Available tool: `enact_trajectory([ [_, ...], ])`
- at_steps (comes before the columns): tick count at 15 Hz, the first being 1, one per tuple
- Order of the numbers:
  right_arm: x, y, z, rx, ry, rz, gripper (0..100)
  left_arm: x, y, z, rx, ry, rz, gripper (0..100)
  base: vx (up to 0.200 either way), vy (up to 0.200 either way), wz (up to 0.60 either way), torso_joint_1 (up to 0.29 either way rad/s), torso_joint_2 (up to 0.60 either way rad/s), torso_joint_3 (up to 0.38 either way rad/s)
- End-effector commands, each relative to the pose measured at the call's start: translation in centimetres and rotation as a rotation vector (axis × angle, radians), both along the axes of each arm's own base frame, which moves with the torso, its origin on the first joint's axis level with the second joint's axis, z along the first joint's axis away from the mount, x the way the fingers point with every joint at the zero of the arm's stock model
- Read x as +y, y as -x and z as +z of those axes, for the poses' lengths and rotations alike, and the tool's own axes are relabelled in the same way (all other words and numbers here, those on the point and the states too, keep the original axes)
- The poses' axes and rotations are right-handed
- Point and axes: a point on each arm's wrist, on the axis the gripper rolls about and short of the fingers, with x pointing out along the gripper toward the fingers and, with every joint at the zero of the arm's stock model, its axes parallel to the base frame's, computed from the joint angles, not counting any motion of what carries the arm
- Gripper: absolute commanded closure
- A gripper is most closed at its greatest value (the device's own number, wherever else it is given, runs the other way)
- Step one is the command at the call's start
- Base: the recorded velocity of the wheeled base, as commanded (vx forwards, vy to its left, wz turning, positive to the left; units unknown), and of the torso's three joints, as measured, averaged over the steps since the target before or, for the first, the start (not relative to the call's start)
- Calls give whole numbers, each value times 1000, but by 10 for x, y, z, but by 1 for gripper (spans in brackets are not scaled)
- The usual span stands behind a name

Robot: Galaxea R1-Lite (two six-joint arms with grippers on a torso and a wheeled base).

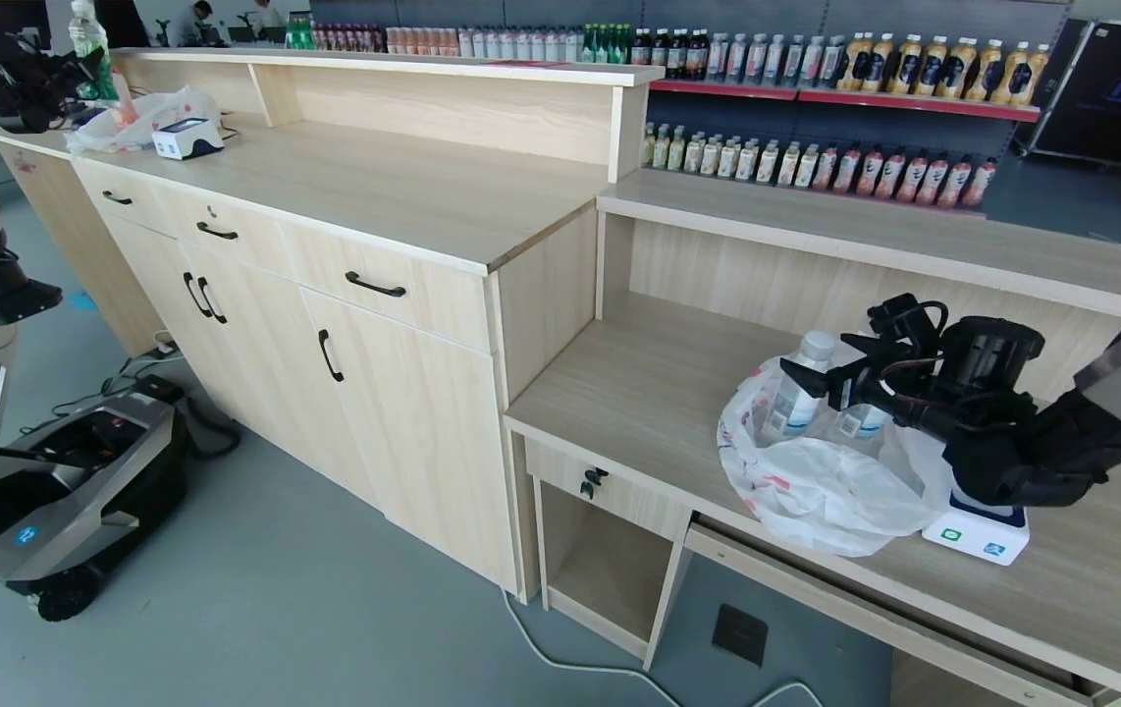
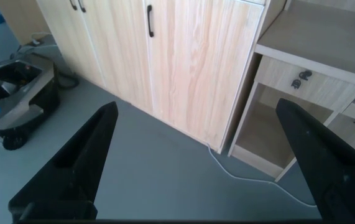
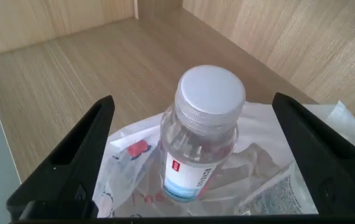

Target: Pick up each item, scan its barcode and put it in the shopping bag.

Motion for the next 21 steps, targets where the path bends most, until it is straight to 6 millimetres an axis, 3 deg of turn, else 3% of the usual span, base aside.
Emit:
enact_trajectory([
  [1,-8,67,86,-63,89,-36,0,0,0,0,0,1,1,0,0,0,0,0,0,0],
  [3,-5,107,132,-155,105,-43,0,0,0,0,0,1,1,0,0,0,0,0,0,0],
  [5,-15,127,158,-268,210,-104,0,0,0,0,0,1,1,0,0,0,-600,2,5,2],
  [7,-24,163,206,-382,253,-216,0,0,0,0,0,1,1,0,0,0,-600,-2,2,5],
  [10,-28,192,253,-299,177,-441,0,0,0,0,0,1,1,0,0,0,-600,4,1,1],
  [12,-36,213,282,-113,107,-654,0,0,0,0,0,1,1,0,0,0,-600,0,2,5],
  [13,-41,222,286,-58,70,-735,0,0,0,0,0,1,1,0,0,0,-600,2,2,2],
  [15,-58,238,274,83,25,-890,0,0,0,0,0,1,1,0,0,0,-600,0,7,2],
  [17,-89,242,247,185,-7,-1019,0,0,0,0,0,1,1,0,0,0,-600,7,5,2],
  [21,-138,204,205,142,-22,-836,0,0,0,0,0,1,1,0,0,0,-450,3,1,2],
])
